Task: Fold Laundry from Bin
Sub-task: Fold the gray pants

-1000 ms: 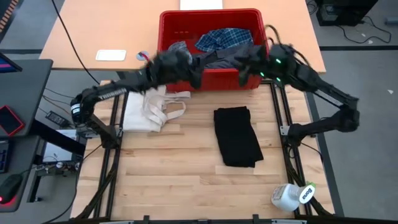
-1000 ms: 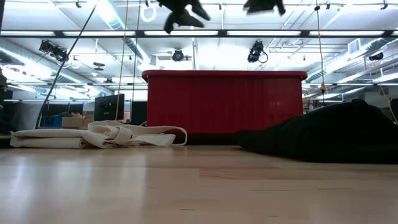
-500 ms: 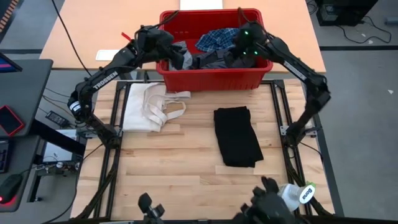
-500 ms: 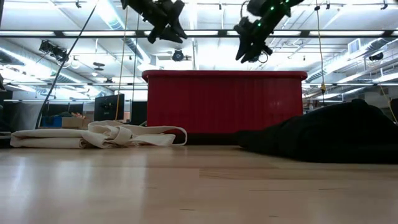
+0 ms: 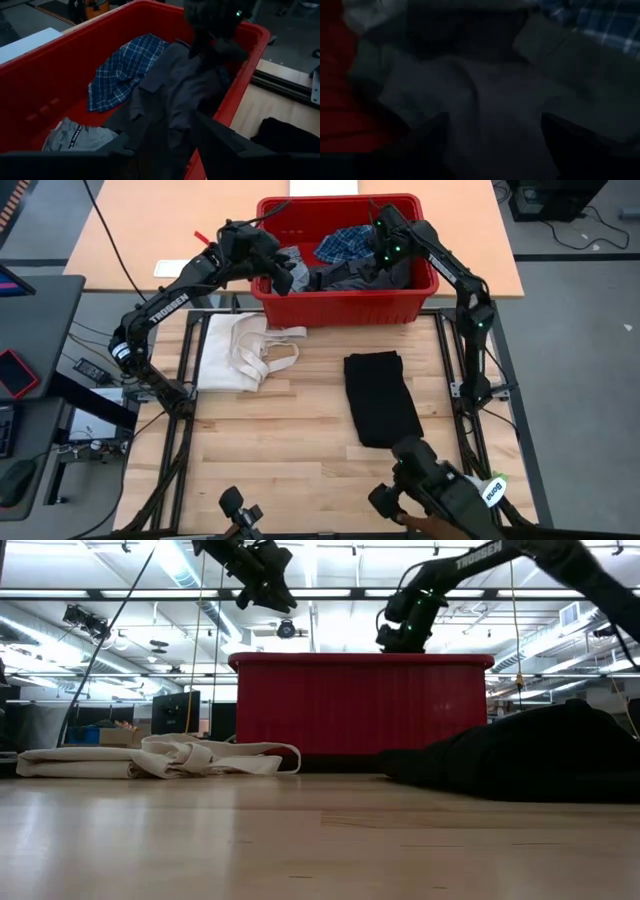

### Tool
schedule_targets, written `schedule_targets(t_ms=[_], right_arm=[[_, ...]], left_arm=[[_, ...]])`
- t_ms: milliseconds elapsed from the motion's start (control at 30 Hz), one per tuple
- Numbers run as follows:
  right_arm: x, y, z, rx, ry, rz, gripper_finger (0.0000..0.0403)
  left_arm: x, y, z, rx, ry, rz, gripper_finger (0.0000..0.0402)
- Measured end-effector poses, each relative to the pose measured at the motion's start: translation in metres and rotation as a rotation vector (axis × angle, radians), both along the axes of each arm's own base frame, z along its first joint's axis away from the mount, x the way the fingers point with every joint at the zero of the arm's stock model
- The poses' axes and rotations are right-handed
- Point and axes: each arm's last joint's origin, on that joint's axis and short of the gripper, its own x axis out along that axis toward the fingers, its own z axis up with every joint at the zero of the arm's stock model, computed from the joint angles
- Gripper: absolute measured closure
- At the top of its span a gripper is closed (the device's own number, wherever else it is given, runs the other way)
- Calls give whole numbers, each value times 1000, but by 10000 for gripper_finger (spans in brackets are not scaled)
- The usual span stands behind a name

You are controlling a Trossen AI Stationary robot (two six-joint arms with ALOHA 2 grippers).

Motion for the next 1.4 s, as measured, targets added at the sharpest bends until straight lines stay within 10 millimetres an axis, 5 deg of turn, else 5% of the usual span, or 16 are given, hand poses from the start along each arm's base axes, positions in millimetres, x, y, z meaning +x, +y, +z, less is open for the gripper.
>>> schedule_targets(t_ms=[200,367,500,700,1000,1400], right_arm=[[9,-10,-26,75,64,58,44],[8,-25,-55,124,122,31,68],[9,-33,-75,146,178,13,152],[9,-37,-74,100,165,27,373],[-9,-13,22,-168,-46,18,395],[-47,95,177,-509,-596,234,396]], left_arm=[[2,5,-5,5,16,2,260],[7,12,-12,1,33,6,260],[8,14,-14,3,36,5,260],[7,12,-5,54,-4,14,260],[-6,8,17,182,-47,50,260],[-9,3,29,237,-111,49,260]])
